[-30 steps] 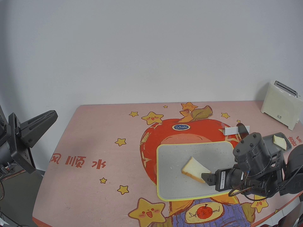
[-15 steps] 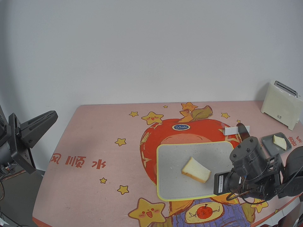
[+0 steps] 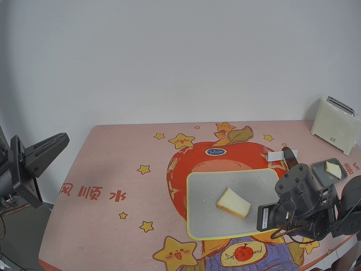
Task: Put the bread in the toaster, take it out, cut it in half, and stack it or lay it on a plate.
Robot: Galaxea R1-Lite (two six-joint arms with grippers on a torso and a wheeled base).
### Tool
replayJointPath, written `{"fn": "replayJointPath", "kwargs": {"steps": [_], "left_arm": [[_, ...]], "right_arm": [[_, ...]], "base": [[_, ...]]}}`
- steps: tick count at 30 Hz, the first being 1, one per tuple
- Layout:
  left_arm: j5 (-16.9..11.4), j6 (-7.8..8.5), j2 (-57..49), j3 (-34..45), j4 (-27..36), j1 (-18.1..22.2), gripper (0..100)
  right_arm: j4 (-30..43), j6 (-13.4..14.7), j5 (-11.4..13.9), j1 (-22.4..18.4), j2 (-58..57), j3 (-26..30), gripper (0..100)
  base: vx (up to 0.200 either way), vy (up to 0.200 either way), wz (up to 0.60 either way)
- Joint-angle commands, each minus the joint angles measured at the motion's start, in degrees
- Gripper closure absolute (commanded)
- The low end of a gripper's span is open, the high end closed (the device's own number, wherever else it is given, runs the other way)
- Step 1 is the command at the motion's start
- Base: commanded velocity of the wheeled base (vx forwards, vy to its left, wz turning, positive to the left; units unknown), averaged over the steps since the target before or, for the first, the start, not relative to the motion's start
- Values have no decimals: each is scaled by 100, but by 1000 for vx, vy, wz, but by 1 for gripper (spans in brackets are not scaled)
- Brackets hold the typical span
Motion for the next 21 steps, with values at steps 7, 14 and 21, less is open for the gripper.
{"fn": "replayJointPath", "kwargs": {"steps": [7,14,21], "left_arm": [[-7,-2,6,27,-2,-1,100],[-7,60,14,27,-2,-1,100],[-7,60,14,27,6,-1,100]], "right_arm": [[-28,-58,-6,5,-183,112,0],[34,-111,30,23,-113,130,0],[-19,-401,30,23,-201,314,0]], "base": [[0,0,0],[0,0,0],[0,0,0]]}}
